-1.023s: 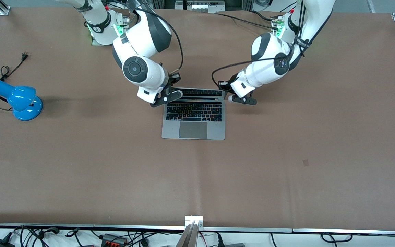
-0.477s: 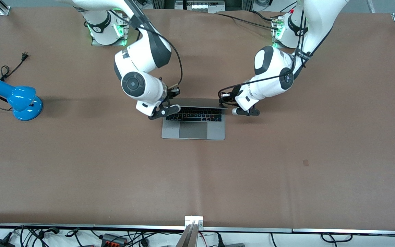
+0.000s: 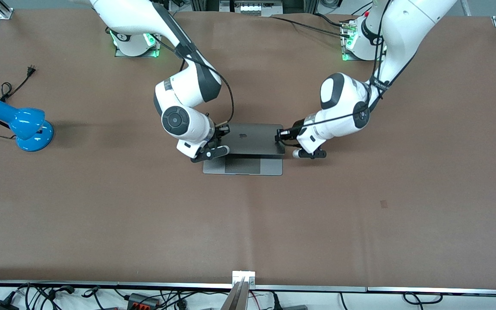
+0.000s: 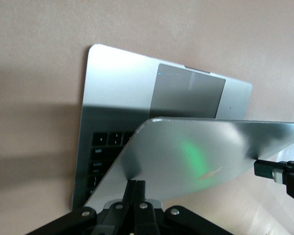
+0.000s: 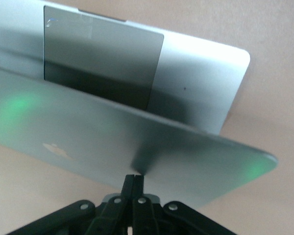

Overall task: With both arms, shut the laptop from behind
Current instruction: 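Press the lid fully shut with both grippers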

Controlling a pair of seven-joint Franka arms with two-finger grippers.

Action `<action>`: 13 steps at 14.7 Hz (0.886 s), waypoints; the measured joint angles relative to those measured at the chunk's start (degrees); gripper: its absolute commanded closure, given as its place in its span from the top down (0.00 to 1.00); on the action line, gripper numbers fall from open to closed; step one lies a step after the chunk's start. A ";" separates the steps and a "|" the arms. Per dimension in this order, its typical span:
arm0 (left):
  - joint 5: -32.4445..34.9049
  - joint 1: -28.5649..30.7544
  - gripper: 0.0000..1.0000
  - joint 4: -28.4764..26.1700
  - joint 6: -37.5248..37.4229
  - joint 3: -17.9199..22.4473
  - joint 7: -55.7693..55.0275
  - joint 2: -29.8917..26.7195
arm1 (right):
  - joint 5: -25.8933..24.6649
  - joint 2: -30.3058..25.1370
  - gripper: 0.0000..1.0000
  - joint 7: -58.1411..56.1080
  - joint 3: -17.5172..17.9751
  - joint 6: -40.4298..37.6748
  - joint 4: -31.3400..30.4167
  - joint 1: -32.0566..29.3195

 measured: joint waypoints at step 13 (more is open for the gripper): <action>2.51 -11.17 0.00 7.24 0.20 11.63 0.20 7.43 | -0.26 7.94 0.00 -0.01 -0.71 5.44 3.87 -1.59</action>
